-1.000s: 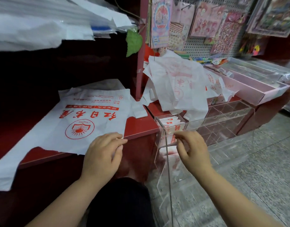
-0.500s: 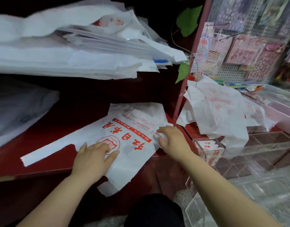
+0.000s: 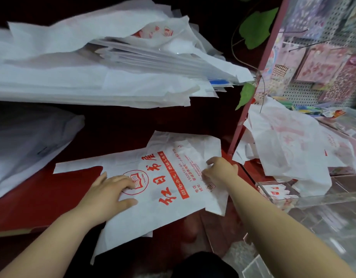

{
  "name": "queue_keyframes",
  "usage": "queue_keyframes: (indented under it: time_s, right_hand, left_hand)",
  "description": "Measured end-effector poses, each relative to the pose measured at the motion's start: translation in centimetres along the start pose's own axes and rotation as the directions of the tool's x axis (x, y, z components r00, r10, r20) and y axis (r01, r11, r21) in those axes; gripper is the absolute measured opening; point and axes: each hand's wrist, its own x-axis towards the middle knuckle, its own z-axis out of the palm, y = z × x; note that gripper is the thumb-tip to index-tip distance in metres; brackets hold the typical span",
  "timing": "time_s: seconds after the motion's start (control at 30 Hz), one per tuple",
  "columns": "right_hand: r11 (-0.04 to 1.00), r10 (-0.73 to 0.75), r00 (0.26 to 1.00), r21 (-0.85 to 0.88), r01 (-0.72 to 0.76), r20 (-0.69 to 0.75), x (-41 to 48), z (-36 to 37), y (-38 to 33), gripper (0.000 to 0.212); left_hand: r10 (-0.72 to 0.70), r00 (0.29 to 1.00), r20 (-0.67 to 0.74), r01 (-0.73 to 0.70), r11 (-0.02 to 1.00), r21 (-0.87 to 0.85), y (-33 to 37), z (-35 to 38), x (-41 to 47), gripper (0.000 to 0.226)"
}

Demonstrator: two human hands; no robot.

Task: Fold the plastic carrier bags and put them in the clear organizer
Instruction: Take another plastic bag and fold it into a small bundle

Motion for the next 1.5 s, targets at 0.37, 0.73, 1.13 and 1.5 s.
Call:
queue_keyframes:
  time_s: [0.37, 0.73, 1.13, 1.5]
  right_hand:
    - [0.606, 0.048, 0.95, 0.765, 0.218, -0.309, -6.6, 0.5, -3.6, 0.028]
    - [0.853, -0.252, 0.965, 0.454, 0.258, -0.075, -11.2, 5.6, -4.2, 0.057]
    - [0.872, -0.489, 0.861, -0.067, 0.485, -0.139, -9.9, 5.3, 0.6, 0.08]
    - [0.907, -0.39, 0.901, -0.246, 0.341, -0.189, -5.9, 2.7, 1.2, 0.049]
  left_hand:
    - [0.143, 0.91, -0.389, -0.116, 0.989, 0.093, 2.1, -1.0, -0.6, 0.054]
    - [0.095, 0.993, -0.074, -0.095, 0.995, 0.009, 5.9, 4.3, -3.9, 0.132]
    - [0.345, 0.855, -0.388, -0.292, 0.937, 0.189, 1.7, 3.5, -4.3, 0.04]
    - [0.234, 0.915, -0.329, -0.251, 0.968, -0.008, -2.9, 1.9, -6.5, 0.027]
